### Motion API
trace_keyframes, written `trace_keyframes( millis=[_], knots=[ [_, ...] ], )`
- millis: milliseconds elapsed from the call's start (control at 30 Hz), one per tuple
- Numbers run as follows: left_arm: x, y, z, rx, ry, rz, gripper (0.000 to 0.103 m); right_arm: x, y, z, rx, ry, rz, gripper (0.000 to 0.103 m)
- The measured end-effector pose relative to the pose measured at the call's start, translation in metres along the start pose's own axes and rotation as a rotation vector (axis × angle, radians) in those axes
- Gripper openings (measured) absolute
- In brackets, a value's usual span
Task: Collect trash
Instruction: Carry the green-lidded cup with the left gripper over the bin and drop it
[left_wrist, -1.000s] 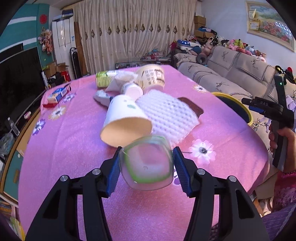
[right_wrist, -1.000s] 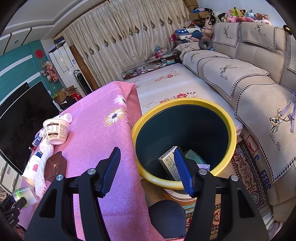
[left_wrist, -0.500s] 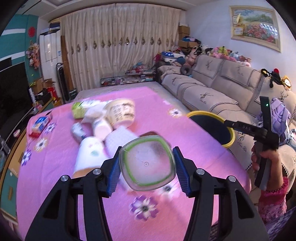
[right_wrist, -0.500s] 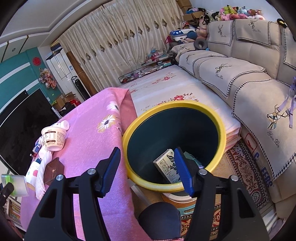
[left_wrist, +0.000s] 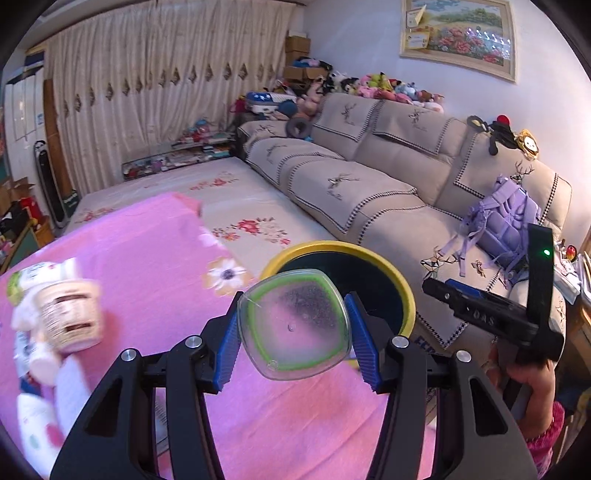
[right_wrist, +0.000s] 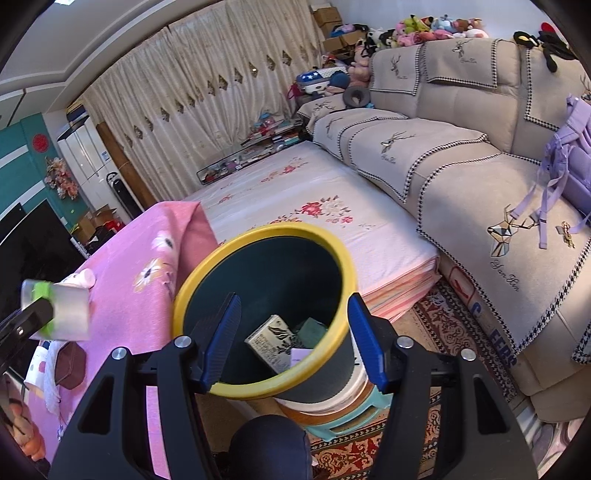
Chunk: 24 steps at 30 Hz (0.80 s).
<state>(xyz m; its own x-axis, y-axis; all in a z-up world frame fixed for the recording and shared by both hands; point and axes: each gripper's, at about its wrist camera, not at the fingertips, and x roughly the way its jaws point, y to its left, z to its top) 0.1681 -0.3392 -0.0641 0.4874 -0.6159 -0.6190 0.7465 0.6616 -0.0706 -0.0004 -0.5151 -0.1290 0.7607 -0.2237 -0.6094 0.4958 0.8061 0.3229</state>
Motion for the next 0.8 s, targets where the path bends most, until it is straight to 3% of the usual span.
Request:
trace_keyframes(
  millis=[200, 400, 467, 500, 633, 800],
  knots=[
    [0.065, -0.028, 0.018, 0.02, 0.062, -0.035, 0.054, -0.005, -0.024, 0.002, 0.035, -0.012, -0.032, 0.057],
    [0.112, -0.041, 0.025, 0.019, 0.101, -0.013, 0.054, -0.009, -0.036, 0.0, 0.057, -0.012, -0.047, 0.057],
    [0.118, -0.04, 0.026, 0.005, 0.099, 0.005, 0.061, -0.009, -0.037, 0.0, 0.055, -0.01, -0.047, 0.057],
    [0.119, -0.04, 0.027, -0.002, 0.093, 0.008, 0.07, -0.008, -0.037, -0.001, 0.055, -0.009, -0.046, 0.057],
    [0.092, -0.031, 0.029, -0.018, 0.043, 0.026, 0.075, -0.005, -0.031, -0.001, 0.045, 0.003, -0.038, 0.057],
    [0.025, -0.018, 0.026, -0.057, -0.062, 0.067, 0.088, 0.001, -0.015, -0.005, 0.014, 0.028, -0.016, 0.057]
  ],
)
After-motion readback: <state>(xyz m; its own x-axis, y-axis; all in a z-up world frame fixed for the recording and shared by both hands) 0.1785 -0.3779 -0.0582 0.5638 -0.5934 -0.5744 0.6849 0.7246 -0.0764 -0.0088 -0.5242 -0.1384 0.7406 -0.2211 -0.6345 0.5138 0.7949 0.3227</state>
